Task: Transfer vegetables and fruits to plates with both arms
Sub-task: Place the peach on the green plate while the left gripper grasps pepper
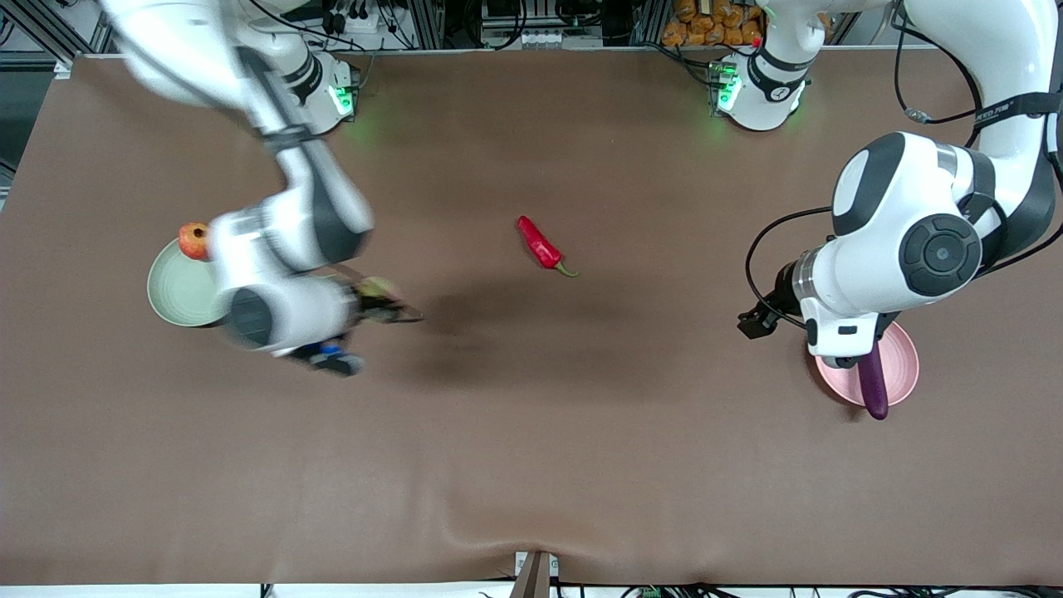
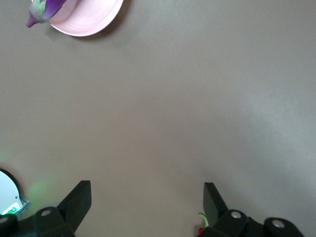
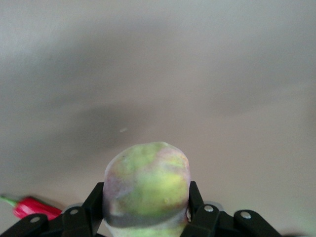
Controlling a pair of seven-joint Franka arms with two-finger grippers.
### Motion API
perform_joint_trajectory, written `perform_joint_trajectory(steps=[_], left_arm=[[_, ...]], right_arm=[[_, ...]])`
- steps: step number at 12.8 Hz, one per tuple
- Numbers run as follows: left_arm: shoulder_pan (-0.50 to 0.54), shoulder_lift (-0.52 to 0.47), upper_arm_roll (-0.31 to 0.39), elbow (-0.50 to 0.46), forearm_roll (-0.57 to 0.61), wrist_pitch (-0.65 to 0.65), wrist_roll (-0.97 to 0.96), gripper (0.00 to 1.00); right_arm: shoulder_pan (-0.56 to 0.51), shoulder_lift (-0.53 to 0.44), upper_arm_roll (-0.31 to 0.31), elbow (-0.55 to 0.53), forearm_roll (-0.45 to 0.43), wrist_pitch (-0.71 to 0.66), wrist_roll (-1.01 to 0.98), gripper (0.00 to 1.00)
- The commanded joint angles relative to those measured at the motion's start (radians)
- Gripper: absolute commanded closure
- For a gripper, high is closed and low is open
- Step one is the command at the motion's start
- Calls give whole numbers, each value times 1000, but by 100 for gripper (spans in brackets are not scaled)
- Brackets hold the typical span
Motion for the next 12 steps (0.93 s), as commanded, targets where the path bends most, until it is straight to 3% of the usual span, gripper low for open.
perform_joint_trajectory(steps=[1, 3, 7, 12], left_arm=[[-98, 67, -3, 10, 3, -13, -76, 0], [-176, 126, -2, 15, 6, -1, -157, 0], [-271, 184, 0, 19, 15, 72, -270, 0], [-392, 271, 0, 21, 5, 259, -385, 0]], right_arm=[[-173, -33, 25, -8, -44, -53, -282, 100], [-243, -36, 25, -22, -142, -60, -402, 100], [-397, -32, 25, -103, -152, -32, -546, 100], [-461, -30, 25, -242, -198, 123, -632, 100]])
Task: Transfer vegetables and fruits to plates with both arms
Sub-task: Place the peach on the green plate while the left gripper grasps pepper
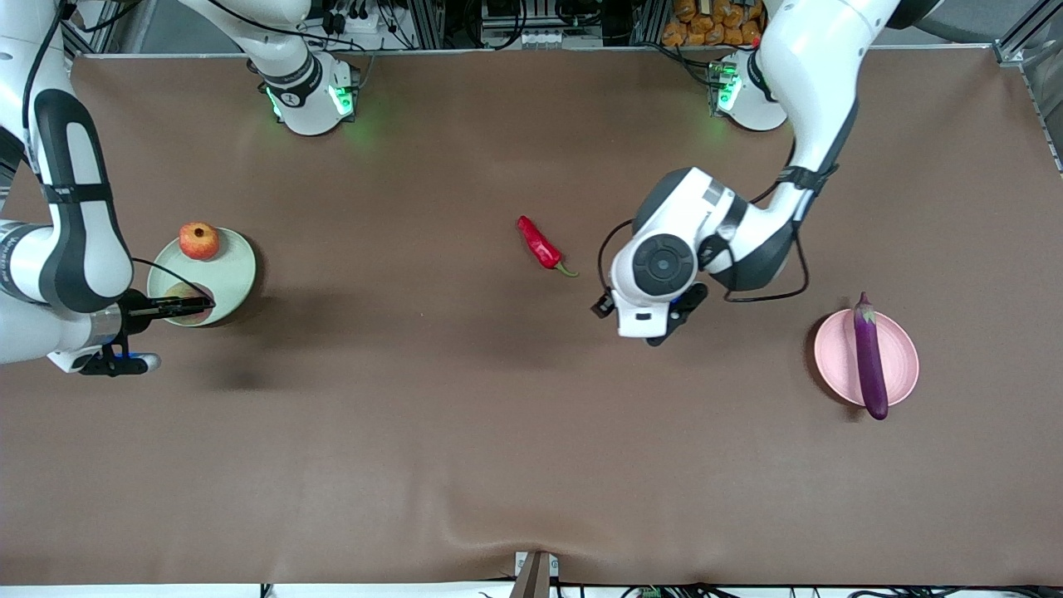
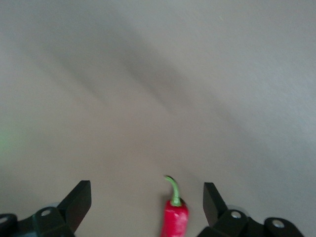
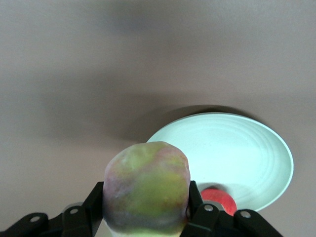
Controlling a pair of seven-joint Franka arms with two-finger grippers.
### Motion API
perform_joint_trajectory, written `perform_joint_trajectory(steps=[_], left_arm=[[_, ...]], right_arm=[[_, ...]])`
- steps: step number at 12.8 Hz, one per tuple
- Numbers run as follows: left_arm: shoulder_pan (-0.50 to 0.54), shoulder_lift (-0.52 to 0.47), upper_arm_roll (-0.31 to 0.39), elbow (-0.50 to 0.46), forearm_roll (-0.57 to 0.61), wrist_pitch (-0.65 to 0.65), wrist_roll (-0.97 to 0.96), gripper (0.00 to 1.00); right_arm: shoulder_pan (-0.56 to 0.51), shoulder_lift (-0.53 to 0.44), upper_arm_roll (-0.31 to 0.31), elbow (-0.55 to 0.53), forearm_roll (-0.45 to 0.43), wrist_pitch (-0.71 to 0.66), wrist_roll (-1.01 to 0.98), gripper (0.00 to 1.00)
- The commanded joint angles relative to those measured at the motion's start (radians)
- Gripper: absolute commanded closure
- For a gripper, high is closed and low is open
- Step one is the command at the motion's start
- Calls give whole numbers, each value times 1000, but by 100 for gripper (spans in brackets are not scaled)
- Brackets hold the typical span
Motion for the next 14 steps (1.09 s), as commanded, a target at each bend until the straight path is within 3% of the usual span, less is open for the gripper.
perform_joint_trajectory(steps=[1, 5, 6, 7, 8, 9, 12, 14], left_arm=[[-106, 75, 7, 24, 9, 98, -122, 0], [-217, 106, 12, 22, 1, 181, -226, 0], [-229, 105, 12, 19, -14, 187, -249, 0], [-229, 102, 12, 7, -41, 207, -251, 0], [-229, 105, 12, 4, -48, 235, -254, 0], [-238, 112, 12, -5, -49, 271, -259, 0], [-260, 57, 12, -184, -42, 399, -260, 0], [-272, 56, 9, -232, -36, 450, -260, 0]], right_arm=[[-51, -23, 24, -100, -31, 96, -67, 100], [-106, -20, 26, -172, -31, 151, -118, 100], [-108, -20, 26, -192, -31, 182, -121, 92], [-108, -18, 26, -217, -31, 211, -123, 50], [-108, -18, 26, -229, -29, 223, -122, 20], [-111, -15, 26, -229, -26, 222, -120, 0], [-99, -17, 29, -218, -19, 210, -114, 0], [-73, -18, 35, -131, -17, 141, -109, 0]])
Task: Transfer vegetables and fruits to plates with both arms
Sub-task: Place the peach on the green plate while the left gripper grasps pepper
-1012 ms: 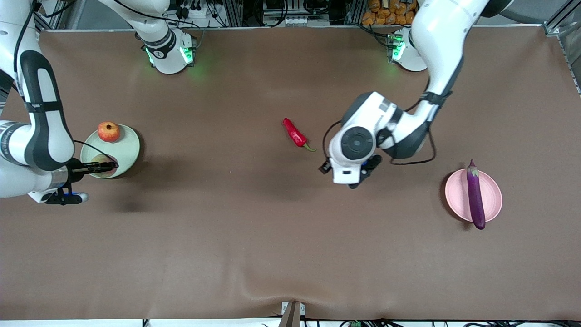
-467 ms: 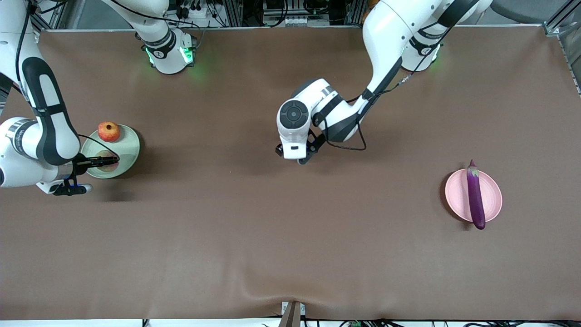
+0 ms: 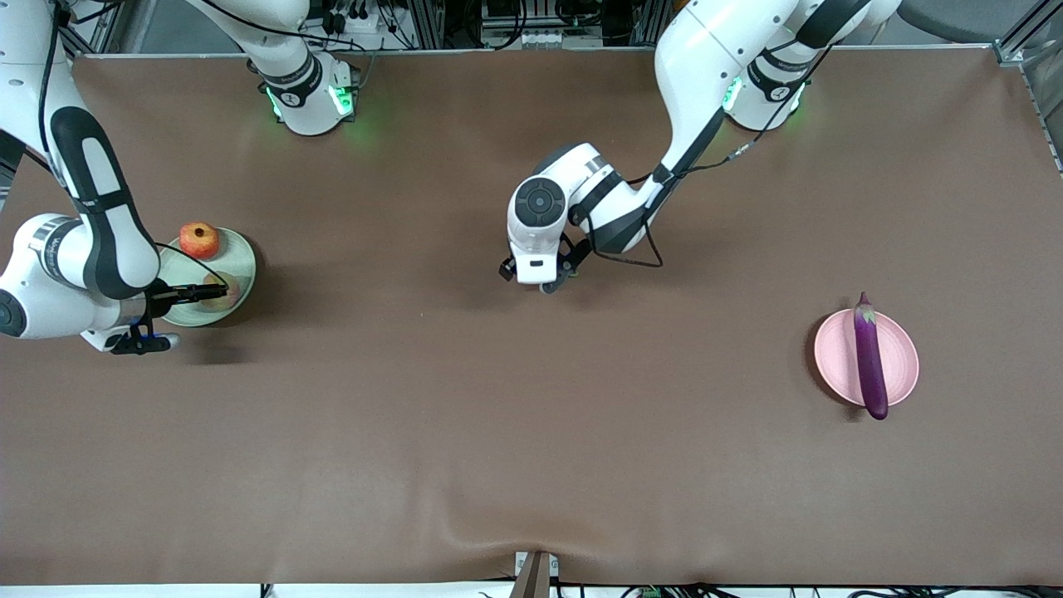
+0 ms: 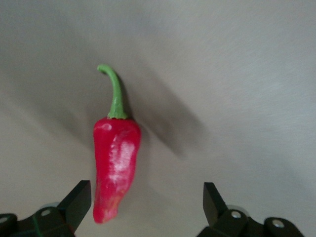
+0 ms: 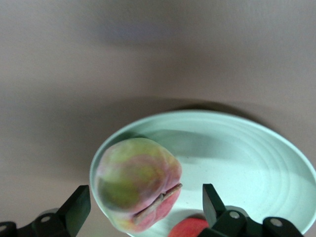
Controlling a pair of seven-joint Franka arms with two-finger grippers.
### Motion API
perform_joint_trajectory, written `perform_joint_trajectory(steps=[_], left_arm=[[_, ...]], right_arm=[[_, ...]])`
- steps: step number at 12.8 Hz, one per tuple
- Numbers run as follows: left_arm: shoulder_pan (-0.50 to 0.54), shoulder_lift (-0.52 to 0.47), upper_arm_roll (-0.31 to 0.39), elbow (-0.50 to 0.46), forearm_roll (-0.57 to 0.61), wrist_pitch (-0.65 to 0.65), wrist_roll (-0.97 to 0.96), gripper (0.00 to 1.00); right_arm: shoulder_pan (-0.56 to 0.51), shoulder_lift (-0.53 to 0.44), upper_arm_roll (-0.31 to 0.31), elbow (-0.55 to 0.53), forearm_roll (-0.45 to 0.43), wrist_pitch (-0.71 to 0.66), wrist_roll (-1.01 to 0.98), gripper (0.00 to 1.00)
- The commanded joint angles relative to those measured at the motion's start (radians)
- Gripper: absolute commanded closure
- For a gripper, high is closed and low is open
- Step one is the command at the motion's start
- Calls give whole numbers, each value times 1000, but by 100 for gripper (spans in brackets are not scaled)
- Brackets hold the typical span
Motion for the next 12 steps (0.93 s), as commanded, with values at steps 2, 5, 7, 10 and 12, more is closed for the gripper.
perform_joint_trajectory(steps=[2, 5, 7, 10, 12], left_arm=[[-19, -50, 5, -96, -5, 52, -14, 0], [-18, -45, 8, -113, -3, 51, -12, 0], [-19, -47, 8, -131, -2, 51, -12, 0], [-22, -47, 8, -137, 0, 49, -12, 22], [-21, -47, 8, -136, 14, 45, -12, 100]], right_arm=[[62, -12, 13, 233, 0, -172, 1, 0], [131, -12, 13, 445, -4, -244, -5, 0], [175, -13, 13, 584, -12, -324, -4, 0], [229, -25, 9, 688, -21, -418, 2, 0], [243, -65, 9, 700, -20, -443, 31, 0]])
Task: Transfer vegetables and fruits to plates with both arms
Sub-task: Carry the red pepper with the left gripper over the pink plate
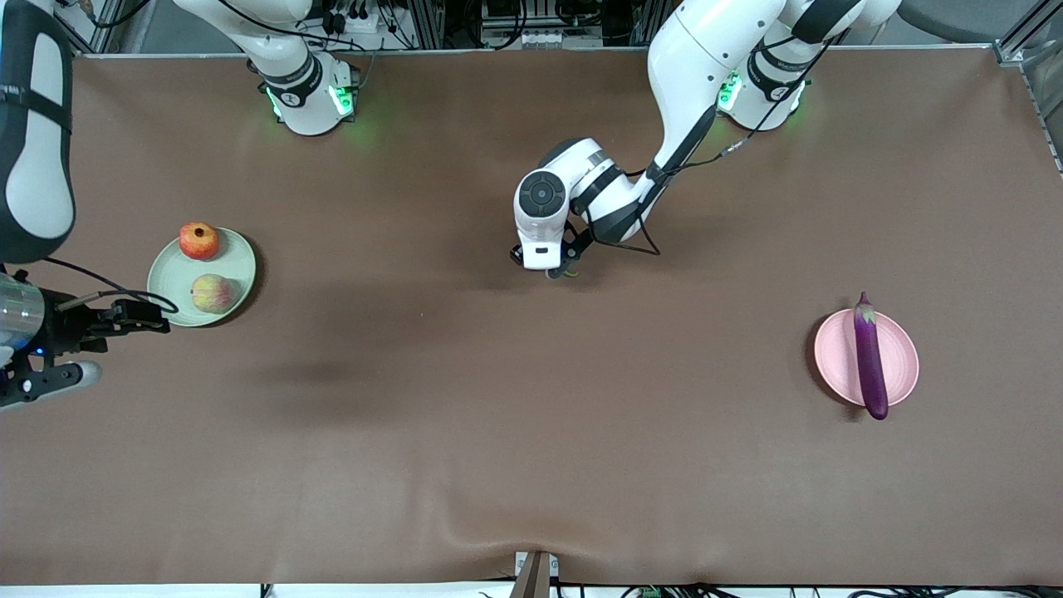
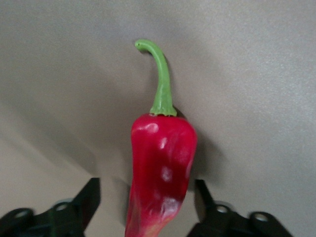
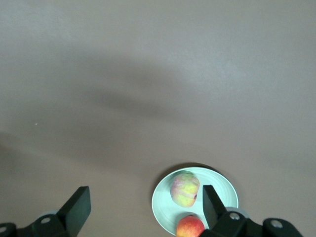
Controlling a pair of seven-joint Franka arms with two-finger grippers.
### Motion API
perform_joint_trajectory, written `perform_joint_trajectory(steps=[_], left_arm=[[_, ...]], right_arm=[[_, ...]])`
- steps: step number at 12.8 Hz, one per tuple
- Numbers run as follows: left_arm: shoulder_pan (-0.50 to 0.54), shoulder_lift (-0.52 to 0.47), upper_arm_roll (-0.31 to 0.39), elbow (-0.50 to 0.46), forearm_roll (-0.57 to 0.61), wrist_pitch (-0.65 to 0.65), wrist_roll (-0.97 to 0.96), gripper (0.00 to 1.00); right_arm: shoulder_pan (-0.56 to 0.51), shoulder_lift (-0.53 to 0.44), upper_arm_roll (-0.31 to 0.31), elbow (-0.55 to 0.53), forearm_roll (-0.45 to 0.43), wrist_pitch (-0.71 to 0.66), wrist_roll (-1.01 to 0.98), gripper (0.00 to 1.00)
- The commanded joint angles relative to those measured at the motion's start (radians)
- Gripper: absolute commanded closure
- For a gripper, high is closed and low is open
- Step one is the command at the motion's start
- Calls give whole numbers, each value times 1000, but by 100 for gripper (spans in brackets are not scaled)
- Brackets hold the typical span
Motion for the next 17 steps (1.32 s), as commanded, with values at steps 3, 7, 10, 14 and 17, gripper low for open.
perform_joint_trajectory(steps=[3, 7, 10, 14, 17], left_arm=[[4, -44, 19, -19, 14, -18, -24, 100], [20, -107, 78, 49, 26, -142, -40, 100], [87, -188, 144, 89, 42, -278, -14, 100], [298, -246, 145, 95, 137, -369, 179, 100], [487, -285, 145, 151, 148, -412, 426, 100]], right_arm=[[26, -119, -2, 4, -15, -108, 241, 0], [22, -297, -10, -121, -10, -91, 263, 0], [14, -409, -11, -184, -1, -122, 285, 0], [46, -512, -2, -257, -6, -124, 333, 0], [43, -563, -5, -356, -12, -67, 332, 0]])
